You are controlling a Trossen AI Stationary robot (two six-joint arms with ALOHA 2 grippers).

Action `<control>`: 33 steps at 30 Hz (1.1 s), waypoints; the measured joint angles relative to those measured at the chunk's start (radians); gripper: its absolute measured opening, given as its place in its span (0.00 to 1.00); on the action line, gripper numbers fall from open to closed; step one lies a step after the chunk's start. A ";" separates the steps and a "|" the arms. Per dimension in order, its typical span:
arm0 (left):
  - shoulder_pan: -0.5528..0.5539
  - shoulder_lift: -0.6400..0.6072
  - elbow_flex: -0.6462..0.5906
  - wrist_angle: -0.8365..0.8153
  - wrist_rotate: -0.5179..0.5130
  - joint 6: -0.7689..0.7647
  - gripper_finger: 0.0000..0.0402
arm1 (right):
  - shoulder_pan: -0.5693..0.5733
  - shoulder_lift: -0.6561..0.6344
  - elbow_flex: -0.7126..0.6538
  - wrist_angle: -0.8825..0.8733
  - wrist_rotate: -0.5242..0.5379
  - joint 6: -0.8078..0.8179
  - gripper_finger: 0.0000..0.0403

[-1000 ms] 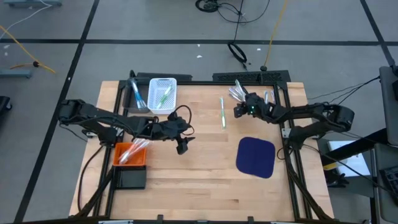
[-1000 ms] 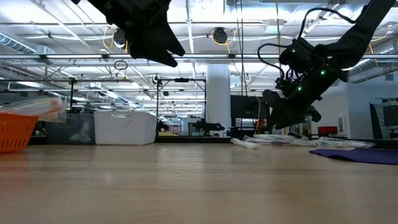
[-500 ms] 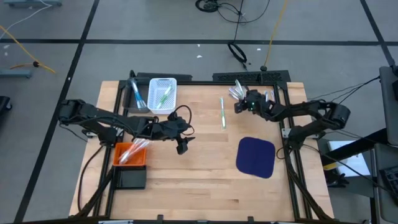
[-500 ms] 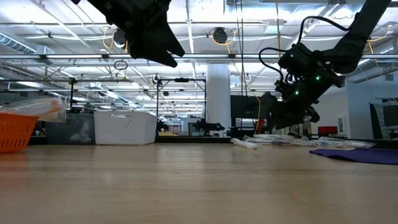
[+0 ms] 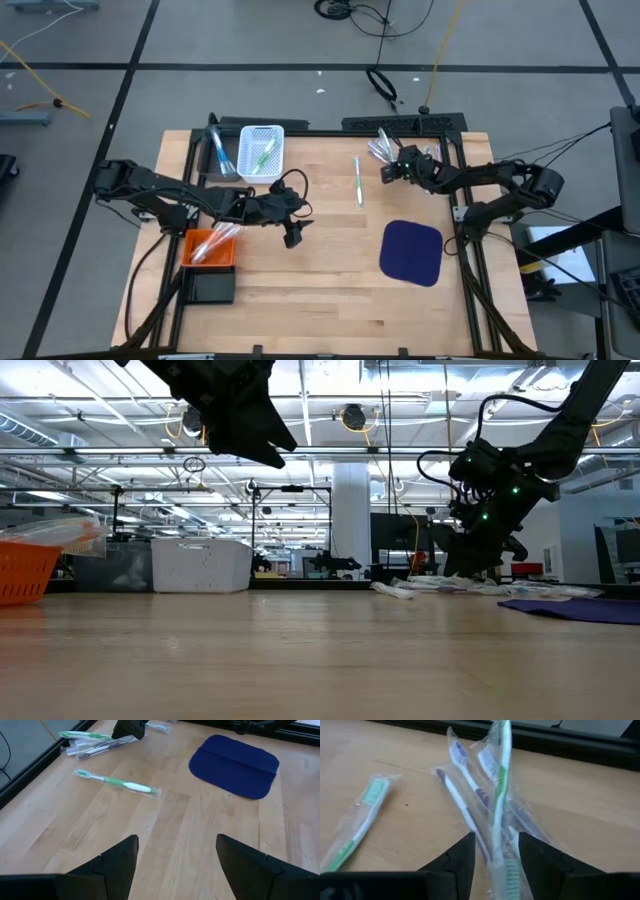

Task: Pick & Place Toothbrushes
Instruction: Put the green toothbrush into the white bin

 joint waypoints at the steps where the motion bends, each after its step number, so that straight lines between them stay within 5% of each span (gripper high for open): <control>1: 0.000 0.000 0.000 0.000 -0.002 0.000 0.67 | 0.002 0.000 0.000 -0.001 -0.005 0.004 0.35; 11: 0.000 0.000 0.000 0.000 -0.003 0.000 0.67 | 0.002 0.001 0.000 -0.050 -0.003 0.010 0.31; 18: 0.000 0.000 0.000 0.000 -0.003 0.000 0.67 | 0.002 0.001 0.000 -0.076 -0.017 0.008 0.03; 33: 0.000 0.000 0.000 0.013 -0.003 0.000 0.67 | 0.008 -0.044 0.000 0.006 -0.112 -0.001 0.00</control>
